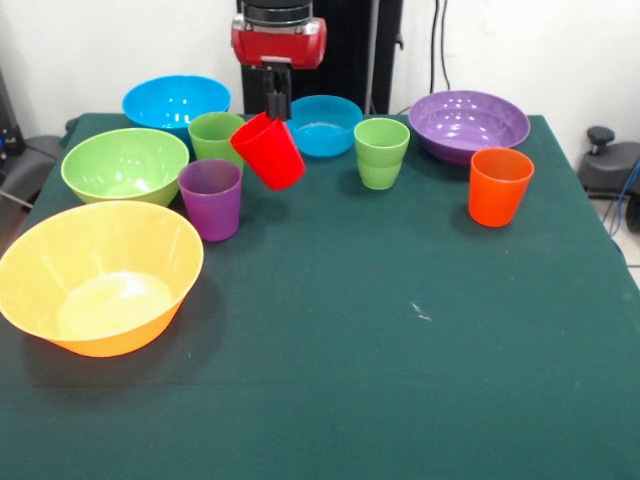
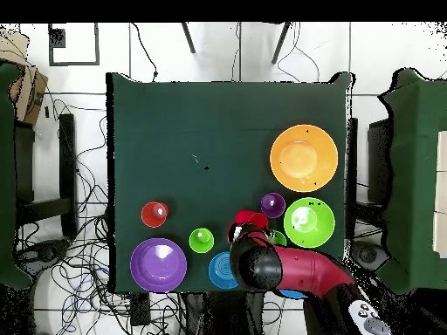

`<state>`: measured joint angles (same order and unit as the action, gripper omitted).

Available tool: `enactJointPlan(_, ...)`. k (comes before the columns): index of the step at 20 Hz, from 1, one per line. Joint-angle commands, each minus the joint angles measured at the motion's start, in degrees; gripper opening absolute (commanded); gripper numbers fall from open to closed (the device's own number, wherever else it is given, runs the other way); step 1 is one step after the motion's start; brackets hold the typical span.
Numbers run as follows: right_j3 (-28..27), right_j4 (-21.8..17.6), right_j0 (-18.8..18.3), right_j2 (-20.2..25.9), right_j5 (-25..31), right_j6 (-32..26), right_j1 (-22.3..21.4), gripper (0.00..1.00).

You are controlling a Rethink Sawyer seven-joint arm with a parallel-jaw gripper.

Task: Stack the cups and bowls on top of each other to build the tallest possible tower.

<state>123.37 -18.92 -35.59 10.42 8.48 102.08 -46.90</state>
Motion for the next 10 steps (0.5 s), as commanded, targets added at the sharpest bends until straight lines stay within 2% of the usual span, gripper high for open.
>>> enactJointPlan(1, 1.73, 0.34, 2.59, 5.50, 2.26, 4.95, 1.71, 0.00)
enactJointPlan(6, 1.51, 0.71, 4.33, 5.13, 1.38, 6.00, 2.47, 0.00)
enactJointPlan(10, 3.32, 1.24, 5.72, 5.28, 0.05, 7.36, 1.09, 0.00)
